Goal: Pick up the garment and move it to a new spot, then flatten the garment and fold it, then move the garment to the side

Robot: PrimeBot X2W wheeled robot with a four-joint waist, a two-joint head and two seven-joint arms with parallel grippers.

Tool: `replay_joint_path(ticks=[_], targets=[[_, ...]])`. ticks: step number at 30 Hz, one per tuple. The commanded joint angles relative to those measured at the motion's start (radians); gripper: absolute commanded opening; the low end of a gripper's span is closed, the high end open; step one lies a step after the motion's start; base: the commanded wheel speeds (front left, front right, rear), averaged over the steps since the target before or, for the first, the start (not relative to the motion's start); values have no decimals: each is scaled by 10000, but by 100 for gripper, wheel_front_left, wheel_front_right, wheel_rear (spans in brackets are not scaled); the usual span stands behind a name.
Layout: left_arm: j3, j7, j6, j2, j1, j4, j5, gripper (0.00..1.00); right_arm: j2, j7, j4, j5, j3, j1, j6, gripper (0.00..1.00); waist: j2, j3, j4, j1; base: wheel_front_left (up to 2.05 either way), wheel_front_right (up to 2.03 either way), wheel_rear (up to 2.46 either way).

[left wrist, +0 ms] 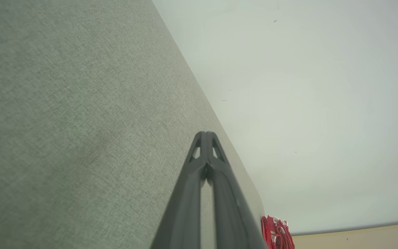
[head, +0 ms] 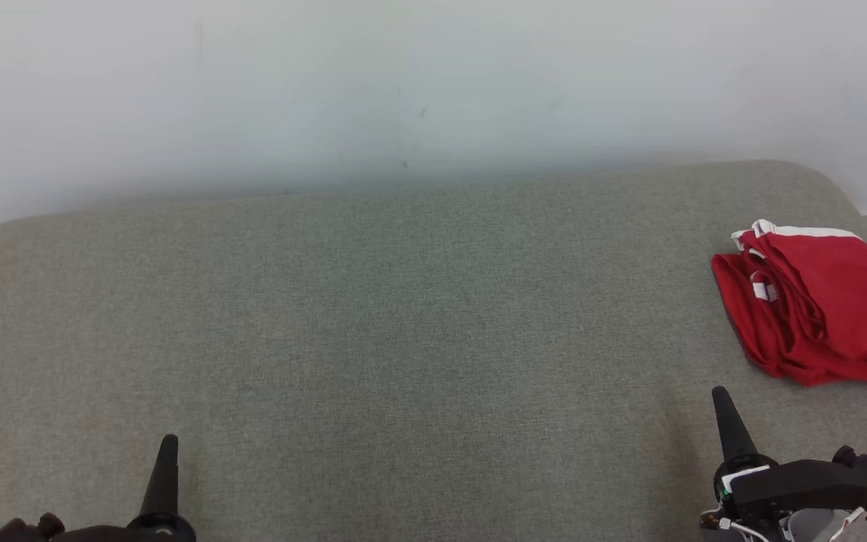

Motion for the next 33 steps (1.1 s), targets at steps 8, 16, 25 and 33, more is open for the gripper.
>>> replay_joint_path(ticks=[8,16,25,33], targets=[[42,263,-95,68,-286,-60,-1047,0,79,261,-310,938,-247,61,-14,0,0,-8,54,0,0,0,0],[55,451,-153,72,-350,-44,-1758,0,128,445,-456,1609,-403,101,-16,0,0,-15,102,0,0,0,0],[71,652,-194,77,-424,-26,-2538,0,180,639,-620,2315,-570,154,-18,0,0,-23,157,0,0,0,0],[84,809,-251,82,-500,-9,-3183,0,224,801,-748,2895,-706,214,-19,0,0,-31,205,0,0,0,0]])
